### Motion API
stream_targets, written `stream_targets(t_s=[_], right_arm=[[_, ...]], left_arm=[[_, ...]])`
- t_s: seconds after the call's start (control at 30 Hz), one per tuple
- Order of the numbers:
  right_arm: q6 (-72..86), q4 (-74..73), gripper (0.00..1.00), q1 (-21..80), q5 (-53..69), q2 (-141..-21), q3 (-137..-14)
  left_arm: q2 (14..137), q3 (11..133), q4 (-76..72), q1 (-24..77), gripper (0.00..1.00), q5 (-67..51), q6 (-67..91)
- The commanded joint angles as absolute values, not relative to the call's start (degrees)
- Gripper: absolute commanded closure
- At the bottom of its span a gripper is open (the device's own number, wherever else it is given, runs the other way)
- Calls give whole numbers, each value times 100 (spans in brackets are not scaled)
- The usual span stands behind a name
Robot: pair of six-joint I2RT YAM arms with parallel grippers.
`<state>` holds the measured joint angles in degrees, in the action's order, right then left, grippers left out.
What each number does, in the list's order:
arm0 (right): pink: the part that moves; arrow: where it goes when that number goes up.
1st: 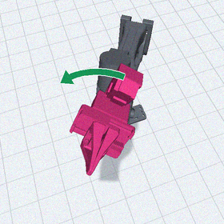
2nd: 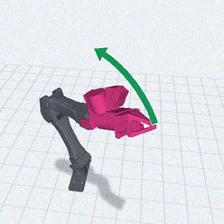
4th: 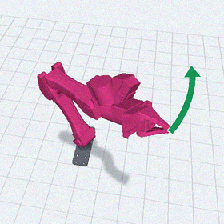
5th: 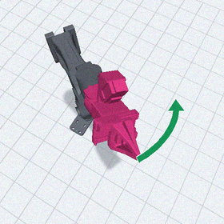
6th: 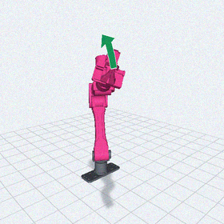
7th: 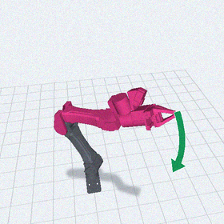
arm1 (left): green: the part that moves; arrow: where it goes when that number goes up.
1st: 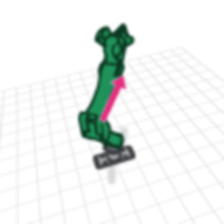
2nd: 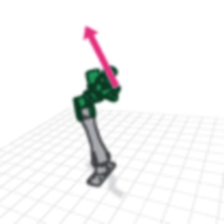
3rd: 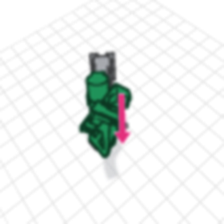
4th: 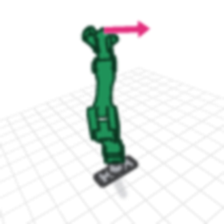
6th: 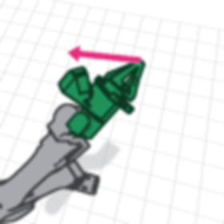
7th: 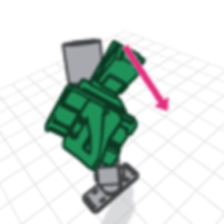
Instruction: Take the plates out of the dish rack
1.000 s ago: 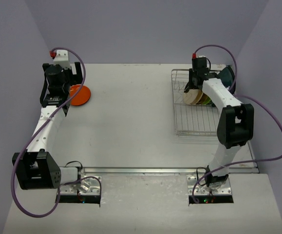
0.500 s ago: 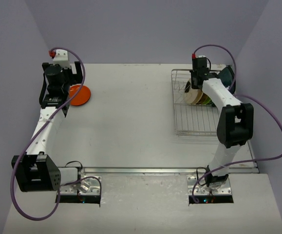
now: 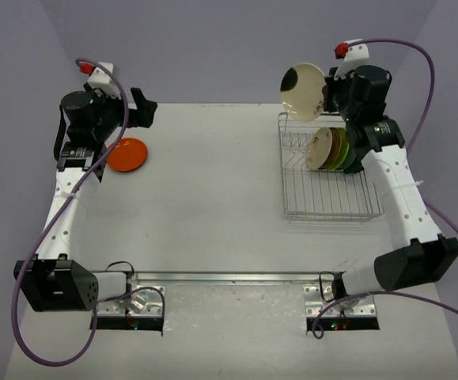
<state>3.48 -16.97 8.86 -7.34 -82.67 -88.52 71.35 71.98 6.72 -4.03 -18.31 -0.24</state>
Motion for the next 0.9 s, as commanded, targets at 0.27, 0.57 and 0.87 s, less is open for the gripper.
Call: stream_targets(t_s=[0.27, 0.57, 0.87], right_arm=[[1860, -1562, 100, 1202, 3821, -8069, -8842], [2161, -1465, 100, 1391, 4351, -7957, -8629], [2225, -1660, 26, 1404, 3430, -7947, -8420]], left_arm=[[7615, 8045, 1204, 1487, 0, -4211, 1432], [8005, 8012, 1239, 2026, 25, -4108, 1524], [7990, 7908, 1324, 1724, 100, -3866, 1591]])
